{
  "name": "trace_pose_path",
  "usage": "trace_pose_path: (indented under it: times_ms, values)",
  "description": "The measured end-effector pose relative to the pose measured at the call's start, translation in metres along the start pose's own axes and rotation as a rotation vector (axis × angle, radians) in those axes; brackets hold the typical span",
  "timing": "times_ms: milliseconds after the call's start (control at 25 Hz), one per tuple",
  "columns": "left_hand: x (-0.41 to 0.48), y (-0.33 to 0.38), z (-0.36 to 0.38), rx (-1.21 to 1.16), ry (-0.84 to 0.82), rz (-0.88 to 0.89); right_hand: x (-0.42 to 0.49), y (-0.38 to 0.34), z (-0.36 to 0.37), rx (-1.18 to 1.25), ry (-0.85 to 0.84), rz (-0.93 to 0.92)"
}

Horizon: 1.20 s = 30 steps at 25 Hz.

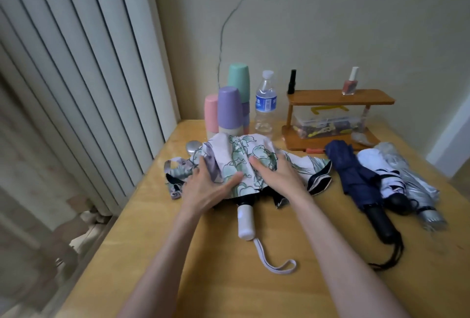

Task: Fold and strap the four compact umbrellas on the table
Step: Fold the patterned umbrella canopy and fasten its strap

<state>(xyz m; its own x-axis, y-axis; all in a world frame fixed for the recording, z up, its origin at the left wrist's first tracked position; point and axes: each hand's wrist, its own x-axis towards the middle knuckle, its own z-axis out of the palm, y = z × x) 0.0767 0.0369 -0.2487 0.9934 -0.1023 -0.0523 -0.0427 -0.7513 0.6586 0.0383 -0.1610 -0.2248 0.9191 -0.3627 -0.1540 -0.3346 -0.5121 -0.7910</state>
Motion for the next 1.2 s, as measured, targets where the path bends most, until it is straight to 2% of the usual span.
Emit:
trace_pose_path:
  times_ms: [160,360,480,560,760,800,840,920,960,1000,1040,1080,1160,1200]
  values:
    - [-0.011,0.018,0.019,-0.132,0.010,0.046,-0.002,-0.009,0.011,0.286,-0.064,0.030]
    - [-0.029,0.022,0.038,-0.393,0.133,0.152,-0.007,-0.018,0.017,0.429,-0.107,-0.005]
    - [-0.039,0.027,0.042,-0.481,0.185,0.277,-0.007,-0.017,0.015,0.575,-0.159,-0.019]
    - [-0.047,0.037,0.041,-0.515,0.196,0.348,-0.013,-0.020,0.017,0.676,-0.131,-0.033]
    - [-0.068,0.064,-0.007,-0.599,-0.039,0.411,-0.017,-0.018,-0.002,0.884,0.032,-0.043]
    - [-0.072,0.067,-0.021,-0.601,0.029,0.420,-0.016,-0.013,-0.007,0.865,0.056,-0.036]
    - [-0.074,0.067,-0.031,-0.587,0.193,0.425,-0.014,-0.008,-0.013,0.841,0.093,-0.024]
    - [-0.075,0.065,-0.045,-0.489,0.639,0.400,-0.016,-0.003,-0.023,0.838,0.139,-0.044]
    - [-0.076,0.064,-0.050,-0.402,0.792,0.399,-0.015,0.001,-0.027,0.818,0.138,-0.075]
    - [-0.074,0.061,-0.052,-0.341,0.832,0.390,-0.015,0.002,-0.030,0.780,0.140,-0.094]
    - [-0.071,0.059,-0.053,-0.322,0.736,0.361,-0.018,0.001,-0.034,0.730,0.121,-0.136]
    - [-0.067,0.058,-0.054,-0.350,0.555,0.329,-0.019,0.001,-0.036,0.684,0.096,-0.184]
    - [-0.064,0.061,-0.051,-0.479,0.228,0.282,-0.025,0.000,-0.038,0.650,0.021,-0.268]
    - [-0.063,0.063,-0.045,-0.545,0.118,0.254,-0.028,-0.003,-0.036,0.680,-0.032,-0.298]
